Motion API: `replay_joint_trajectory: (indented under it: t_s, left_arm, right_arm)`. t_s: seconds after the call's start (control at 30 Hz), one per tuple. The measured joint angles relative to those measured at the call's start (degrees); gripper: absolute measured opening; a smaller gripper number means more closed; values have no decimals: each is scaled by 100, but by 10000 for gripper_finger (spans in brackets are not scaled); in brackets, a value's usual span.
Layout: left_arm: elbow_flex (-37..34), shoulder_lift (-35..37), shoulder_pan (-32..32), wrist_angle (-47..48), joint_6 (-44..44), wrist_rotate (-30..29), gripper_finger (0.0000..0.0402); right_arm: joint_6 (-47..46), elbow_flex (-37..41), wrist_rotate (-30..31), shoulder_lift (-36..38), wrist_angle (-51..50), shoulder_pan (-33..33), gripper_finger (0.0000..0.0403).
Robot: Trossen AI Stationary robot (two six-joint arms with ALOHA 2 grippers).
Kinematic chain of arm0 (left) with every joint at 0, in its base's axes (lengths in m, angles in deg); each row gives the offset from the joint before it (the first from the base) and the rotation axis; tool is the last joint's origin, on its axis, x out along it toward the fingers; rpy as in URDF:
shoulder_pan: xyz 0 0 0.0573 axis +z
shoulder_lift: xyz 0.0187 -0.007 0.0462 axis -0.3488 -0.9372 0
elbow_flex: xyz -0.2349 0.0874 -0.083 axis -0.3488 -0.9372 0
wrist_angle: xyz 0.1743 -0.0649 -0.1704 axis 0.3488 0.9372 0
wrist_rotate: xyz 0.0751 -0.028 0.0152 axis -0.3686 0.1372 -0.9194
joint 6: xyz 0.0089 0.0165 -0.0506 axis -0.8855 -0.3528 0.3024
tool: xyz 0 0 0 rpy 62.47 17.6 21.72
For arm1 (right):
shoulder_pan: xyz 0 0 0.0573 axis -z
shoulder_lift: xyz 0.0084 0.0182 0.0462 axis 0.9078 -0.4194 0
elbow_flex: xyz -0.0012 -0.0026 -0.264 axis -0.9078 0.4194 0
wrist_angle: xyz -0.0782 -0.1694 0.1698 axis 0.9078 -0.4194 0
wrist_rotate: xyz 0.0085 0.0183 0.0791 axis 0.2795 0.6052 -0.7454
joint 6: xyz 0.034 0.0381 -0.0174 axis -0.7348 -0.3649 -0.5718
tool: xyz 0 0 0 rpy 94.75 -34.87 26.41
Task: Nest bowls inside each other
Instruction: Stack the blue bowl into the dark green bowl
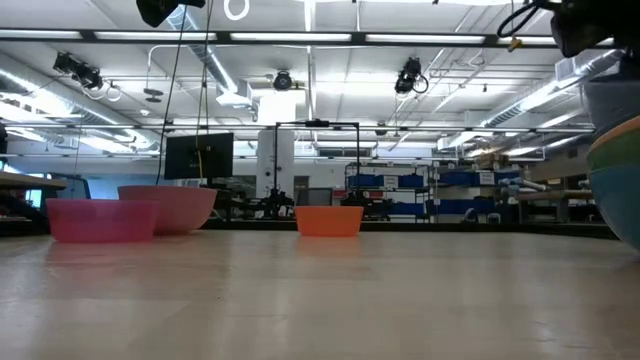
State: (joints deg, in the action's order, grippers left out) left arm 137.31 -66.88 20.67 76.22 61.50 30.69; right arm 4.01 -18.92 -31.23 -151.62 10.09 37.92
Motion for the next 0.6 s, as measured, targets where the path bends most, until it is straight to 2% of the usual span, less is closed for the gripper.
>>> replay_joint_trajectory:
  t_s: [0.13,0.27,0.6]
  left_arm:
    - [0,0,0,0,29,20,58]
    - [0,0,0,4,75,14,58]
    - [0,0,0,4,92,-46,58]
  right_arm:
    - [-134,0,-396,-83,-143,-47,128]
    - [-302,0,-412,-6,-170,-179,156]
    - [-973,0,-349,589,-52,-448,161]
